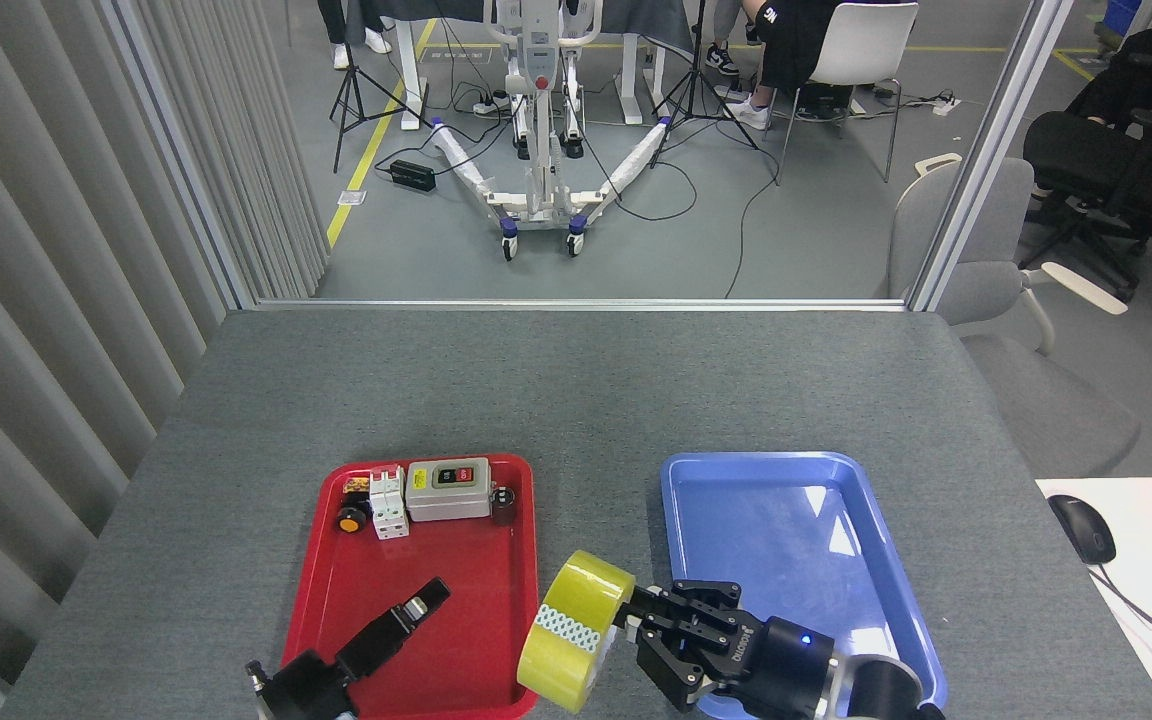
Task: Place and move tape with both arms
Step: 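Open the left gripper, releasing the tape to the right gripper, and withdraw, then carry the tape with the right gripper and lower it into the blue tray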
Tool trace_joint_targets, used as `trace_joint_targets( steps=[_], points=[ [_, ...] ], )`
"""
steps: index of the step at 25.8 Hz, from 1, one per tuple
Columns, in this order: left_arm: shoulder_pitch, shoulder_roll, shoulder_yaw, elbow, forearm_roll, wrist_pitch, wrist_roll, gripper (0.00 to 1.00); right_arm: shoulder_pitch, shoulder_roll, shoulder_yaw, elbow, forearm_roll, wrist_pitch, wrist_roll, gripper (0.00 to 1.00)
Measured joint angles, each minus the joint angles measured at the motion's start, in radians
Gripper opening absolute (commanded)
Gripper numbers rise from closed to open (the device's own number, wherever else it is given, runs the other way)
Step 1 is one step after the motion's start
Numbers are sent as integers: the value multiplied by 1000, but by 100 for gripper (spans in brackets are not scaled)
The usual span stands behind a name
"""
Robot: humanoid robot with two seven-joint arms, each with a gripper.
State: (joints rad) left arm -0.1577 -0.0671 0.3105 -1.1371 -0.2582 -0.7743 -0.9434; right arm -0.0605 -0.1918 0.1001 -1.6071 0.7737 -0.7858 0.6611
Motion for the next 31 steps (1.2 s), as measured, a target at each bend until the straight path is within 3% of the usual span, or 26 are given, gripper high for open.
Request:
trace_joint_targets(
  steps=[3,6,10,13,15,16,19,22,27,31],
  points=[
    [-17,15,28,-6,-115,-7,116,100,41,3,-93,-28,-15,0,0,0],
    [-32,21,56,-29,-304,-10,305,100,61,4,-195,-35,-20,0,0,0],
    [-31,31,72,-108,-670,-11,726,100,61,-3,-294,-33,-12,5,3,0],
    [-9,28,68,-185,-1048,16,1096,100,43,-23,-315,-31,24,126,4,0],
    [11,5,31,-237,-1368,172,1301,100,29,-59,-307,-23,58,267,2,0],
    [24,-8,-3,-252,-1529,299,1365,100,21,-83,-292,-16,69,340,0,0],
    [73,-23,-141,-255,-1841,643,1451,100,-16,-159,-213,21,84,533,-1,0],
    [98,-15,-234,-247,-1877,721,1454,100,-74,-235,-131,77,85,703,-4,0],
    [117,-9,-272,-254,-1807,673,1370,100,-181,-350,45,160,74,884,17,0],
    [123,-6,-274,-266,-1757,647,1329,100,-250,-392,163,215,66,976,60,0]
  ],
)
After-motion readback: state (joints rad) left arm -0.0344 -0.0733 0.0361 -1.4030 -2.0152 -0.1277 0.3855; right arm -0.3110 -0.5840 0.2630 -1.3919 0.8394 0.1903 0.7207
